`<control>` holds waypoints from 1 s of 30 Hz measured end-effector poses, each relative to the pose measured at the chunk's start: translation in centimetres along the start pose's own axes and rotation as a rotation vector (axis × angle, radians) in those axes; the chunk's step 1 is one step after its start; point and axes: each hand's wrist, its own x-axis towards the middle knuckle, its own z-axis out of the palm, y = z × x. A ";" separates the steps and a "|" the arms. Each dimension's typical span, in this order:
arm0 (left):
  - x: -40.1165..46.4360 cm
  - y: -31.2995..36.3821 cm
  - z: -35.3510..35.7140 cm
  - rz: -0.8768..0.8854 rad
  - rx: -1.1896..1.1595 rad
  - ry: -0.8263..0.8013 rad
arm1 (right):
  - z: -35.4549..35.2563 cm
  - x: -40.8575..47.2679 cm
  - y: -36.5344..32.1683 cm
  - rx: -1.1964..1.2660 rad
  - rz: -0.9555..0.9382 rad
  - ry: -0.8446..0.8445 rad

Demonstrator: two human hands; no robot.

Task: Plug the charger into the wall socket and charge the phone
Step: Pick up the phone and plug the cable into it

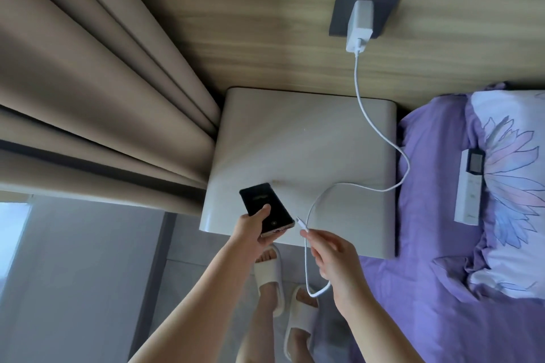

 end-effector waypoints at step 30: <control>-11.5 -3.8 -0.7 0.009 -0.293 -0.175 | 1.1 -10.0 0.9 -0.218 -0.195 -0.040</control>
